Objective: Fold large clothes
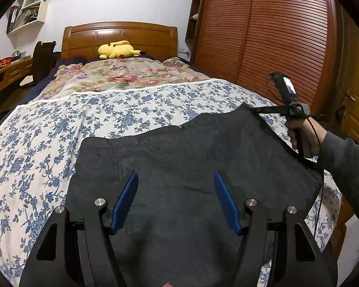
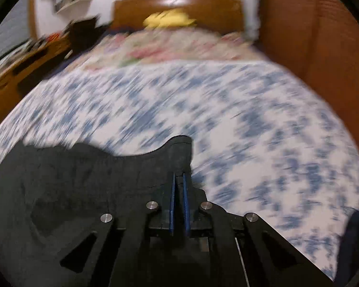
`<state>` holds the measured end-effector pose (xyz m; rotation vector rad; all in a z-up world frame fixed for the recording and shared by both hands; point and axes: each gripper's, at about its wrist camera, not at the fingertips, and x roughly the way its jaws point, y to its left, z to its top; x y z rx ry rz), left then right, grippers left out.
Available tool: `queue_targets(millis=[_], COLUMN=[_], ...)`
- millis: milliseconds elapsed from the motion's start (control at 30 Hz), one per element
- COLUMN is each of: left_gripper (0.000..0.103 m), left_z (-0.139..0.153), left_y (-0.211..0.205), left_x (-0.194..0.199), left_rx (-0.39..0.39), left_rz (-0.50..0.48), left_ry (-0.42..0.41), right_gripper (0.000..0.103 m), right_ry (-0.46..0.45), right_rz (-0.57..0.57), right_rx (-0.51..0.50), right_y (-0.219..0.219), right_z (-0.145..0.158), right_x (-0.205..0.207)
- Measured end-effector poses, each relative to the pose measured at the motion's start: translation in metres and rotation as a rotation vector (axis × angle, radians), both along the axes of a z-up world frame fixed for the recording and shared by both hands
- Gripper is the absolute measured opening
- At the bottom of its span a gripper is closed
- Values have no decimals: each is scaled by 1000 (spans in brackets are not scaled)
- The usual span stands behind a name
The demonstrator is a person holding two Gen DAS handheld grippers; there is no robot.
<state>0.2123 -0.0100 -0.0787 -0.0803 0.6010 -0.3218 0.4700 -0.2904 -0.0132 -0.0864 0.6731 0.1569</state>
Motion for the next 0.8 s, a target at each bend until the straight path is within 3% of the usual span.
queue_targets(millis=[67, 200, 300, 333, 367, 667, 800], left_gripper=[67, 67, 67, 67, 67, 67, 67], left_z=[-1, 0, 0, 0, 0, -1, -1], left_y=[1, 2, 3, 3, 3, 13, 18], left_x=[1, 1, 1, 0, 0, -6, -8], left_rx=[-5, -4, -5, -3, 0, 5, 3], left_rz=[1, 8, 11, 13, 14, 29, 33], left_ry=[3, 4, 4, 4, 3, 1, 0], right_gripper=[6, 7, 27, 42, 47, 47, 47], right_ry=[70, 110, 87, 77, 69, 115, 146], right_rz=[-69, -66, -72, -61, -40, 350, 418], right_rx=[-32, -83, -64, -63, -58, -36, -111], right_y=[-10, -7, -3, 4, 10, 118, 156], right_z=[-8, -17, -9, -6, 0, -11, -29], right_x=[7, 7, 5, 1, -8, -54, -58])
